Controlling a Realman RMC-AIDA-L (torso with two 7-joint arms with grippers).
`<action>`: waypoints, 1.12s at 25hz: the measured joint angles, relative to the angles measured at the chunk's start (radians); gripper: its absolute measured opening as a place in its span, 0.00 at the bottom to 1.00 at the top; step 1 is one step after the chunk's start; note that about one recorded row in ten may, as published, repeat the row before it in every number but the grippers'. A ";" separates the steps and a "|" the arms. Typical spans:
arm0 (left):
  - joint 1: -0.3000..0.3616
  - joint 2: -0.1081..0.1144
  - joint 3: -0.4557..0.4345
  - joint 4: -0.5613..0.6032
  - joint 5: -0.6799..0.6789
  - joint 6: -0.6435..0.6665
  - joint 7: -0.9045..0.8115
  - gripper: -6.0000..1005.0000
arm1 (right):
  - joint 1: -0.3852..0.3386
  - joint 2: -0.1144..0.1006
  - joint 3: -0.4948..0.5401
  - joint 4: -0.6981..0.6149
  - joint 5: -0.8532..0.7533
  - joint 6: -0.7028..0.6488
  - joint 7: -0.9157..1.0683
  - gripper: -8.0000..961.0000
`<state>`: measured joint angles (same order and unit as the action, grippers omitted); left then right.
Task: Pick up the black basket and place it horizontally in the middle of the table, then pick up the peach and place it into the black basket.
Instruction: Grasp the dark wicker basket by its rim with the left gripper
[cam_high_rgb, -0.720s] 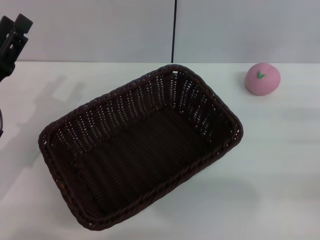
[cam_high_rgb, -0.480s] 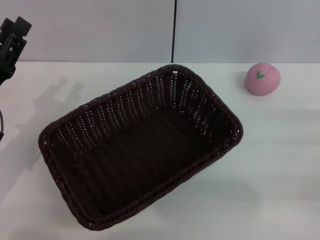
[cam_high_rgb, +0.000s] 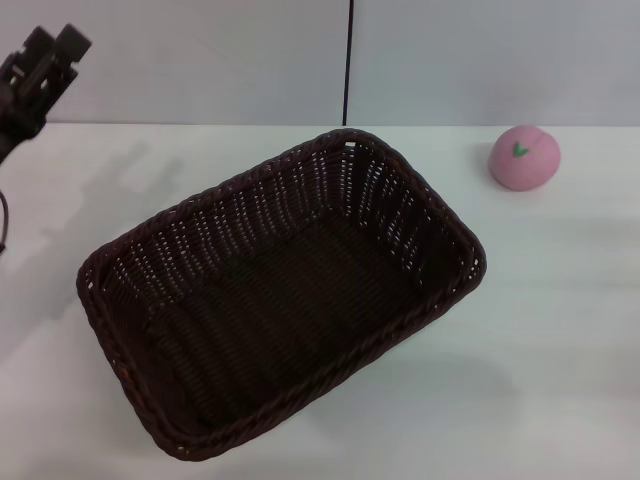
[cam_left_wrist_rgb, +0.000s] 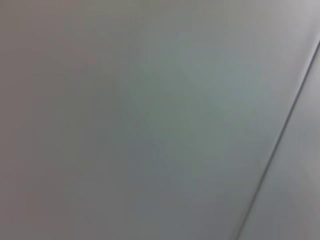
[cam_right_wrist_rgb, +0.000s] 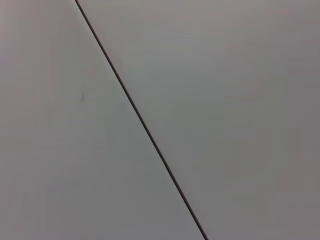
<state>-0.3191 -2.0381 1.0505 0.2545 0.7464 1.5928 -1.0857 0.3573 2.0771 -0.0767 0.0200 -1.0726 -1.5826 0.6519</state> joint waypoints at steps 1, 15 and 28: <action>-0.004 0.021 0.034 0.032 0.007 -0.036 -0.049 0.66 | 0.000 0.000 0.000 0.000 0.000 0.000 0.000 0.59; -0.192 0.170 -0.074 0.736 0.941 -0.010 -0.855 0.71 | -0.008 0.001 0.000 0.000 -0.004 0.024 0.001 0.59; -0.358 0.028 -0.116 1.069 1.594 0.145 -1.093 0.72 | -0.014 0.001 0.002 0.000 -0.004 0.026 0.002 0.59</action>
<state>-0.6773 -2.0099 0.9346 1.3238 2.3401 1.7376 -2.1788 0.3429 2.0785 -0.0743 0.0199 -1.0769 -1.5570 0.6535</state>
